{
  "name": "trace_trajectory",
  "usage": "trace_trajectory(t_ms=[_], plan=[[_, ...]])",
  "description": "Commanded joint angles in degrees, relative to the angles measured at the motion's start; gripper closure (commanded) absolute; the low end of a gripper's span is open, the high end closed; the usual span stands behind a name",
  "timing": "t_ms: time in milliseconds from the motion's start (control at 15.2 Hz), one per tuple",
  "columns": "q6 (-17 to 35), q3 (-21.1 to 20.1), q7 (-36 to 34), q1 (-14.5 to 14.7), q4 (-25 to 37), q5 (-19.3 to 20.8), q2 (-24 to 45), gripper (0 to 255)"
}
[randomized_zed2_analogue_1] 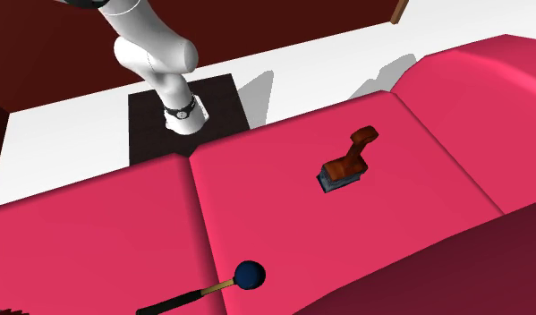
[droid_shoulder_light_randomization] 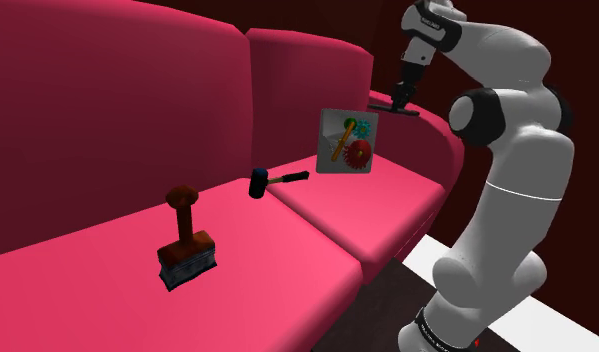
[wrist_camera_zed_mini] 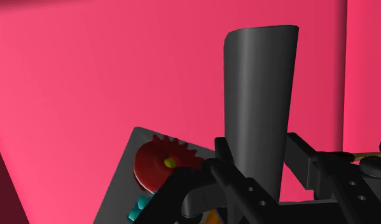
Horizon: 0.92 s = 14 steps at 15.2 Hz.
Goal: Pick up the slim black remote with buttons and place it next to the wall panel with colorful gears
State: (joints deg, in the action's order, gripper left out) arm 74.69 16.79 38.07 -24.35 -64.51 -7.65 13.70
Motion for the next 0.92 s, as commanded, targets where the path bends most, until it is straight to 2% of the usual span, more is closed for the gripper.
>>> trace_trajectory(t_ms=[0, 264, 528, 858], plan=[[-2.1, 1.0, 2.8, -2.6, 5.6, -1.3, 3.8, 255], [-7.4, 1.8, 6.7, -8.6, 19.4, -4.4, 12.8, 255], [-1.4, 2.0, 7.0, -6.5, 9.0, -2.8, 8.4, 255], [4.5, 2.0, 7.1, -5.0, 0.0, -1.6, 5.2, 255]])
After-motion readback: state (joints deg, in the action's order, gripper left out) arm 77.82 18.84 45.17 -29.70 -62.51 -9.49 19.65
